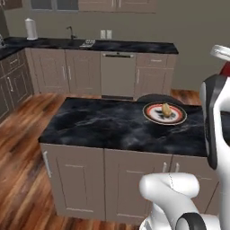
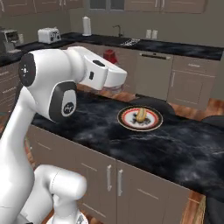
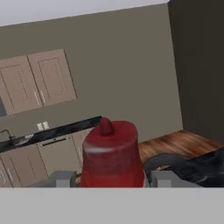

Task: Move the hot dog bun to the plate on the dining table and place the condiment next to that plate. Then navigate to the fridge and take the sausage and place it on the plate as well.

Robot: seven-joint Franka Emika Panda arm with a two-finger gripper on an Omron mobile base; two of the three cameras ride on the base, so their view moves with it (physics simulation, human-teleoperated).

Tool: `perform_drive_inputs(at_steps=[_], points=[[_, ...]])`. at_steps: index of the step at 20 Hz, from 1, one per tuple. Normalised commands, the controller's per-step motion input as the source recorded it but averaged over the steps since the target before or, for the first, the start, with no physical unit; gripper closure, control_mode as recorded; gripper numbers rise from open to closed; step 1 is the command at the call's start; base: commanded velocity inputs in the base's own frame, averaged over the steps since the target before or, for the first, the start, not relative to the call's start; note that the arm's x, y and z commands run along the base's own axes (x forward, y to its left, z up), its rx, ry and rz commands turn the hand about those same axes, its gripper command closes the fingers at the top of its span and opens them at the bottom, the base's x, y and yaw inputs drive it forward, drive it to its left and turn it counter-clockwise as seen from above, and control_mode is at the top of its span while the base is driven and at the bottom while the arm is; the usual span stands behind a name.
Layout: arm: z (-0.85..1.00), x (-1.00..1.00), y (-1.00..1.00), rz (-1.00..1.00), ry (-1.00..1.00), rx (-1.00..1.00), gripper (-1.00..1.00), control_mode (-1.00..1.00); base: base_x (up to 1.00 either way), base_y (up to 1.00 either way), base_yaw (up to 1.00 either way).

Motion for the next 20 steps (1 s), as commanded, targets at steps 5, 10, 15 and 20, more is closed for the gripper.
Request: perform_drive_inputs(at_steps=[5, 10, 15, 20], points=[[0.00, 0.00, 0.00, 0.00, 0.00, 0.00, 1.00, 1.00, 0.75, 0.00, -0.49], [0.00, 0.00, 0.00, 0.00, 0.00, 0.00, 1.00, 1.00, 0.82, 0.00, -0.26], [0.00, 0.18, 0.00, 0.00, 0.02, 0.00, 1.00, -1.00, 0.77, 0.00, -0.06], [-0.18, 0.84, -0.04, 0.38, 0.01, 0.00, 1.00, -1.00, 0.00, 0.00, 0.00]])
